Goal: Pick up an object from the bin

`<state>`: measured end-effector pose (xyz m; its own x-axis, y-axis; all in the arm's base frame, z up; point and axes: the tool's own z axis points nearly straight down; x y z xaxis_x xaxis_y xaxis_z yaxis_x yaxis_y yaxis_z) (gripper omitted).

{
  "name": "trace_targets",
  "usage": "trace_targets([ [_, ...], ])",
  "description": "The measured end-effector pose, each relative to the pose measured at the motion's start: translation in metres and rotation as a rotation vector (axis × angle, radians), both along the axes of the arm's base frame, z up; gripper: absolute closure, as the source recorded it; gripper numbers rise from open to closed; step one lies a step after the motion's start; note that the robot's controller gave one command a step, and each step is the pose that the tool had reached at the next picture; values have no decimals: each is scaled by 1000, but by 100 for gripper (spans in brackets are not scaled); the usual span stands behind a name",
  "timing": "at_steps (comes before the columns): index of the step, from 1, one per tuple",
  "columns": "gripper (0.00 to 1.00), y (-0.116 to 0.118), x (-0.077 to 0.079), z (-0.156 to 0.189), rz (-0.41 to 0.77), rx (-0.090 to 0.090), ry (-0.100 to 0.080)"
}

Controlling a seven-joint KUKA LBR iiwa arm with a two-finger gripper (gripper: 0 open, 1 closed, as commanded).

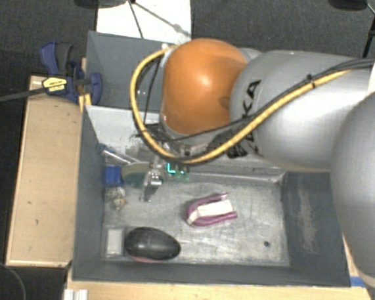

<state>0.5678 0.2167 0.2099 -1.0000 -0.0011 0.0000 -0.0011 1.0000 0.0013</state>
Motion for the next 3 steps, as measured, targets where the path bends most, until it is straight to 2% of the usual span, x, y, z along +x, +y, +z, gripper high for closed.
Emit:
trace_targets([
  [1, 0, 32, 19, -139, 44, 3, 15],
  [2, 100, 32, 18, -137, 40, 4, 13],
  [3, 100, 36, 15, -133, 524, -7, -13],
])
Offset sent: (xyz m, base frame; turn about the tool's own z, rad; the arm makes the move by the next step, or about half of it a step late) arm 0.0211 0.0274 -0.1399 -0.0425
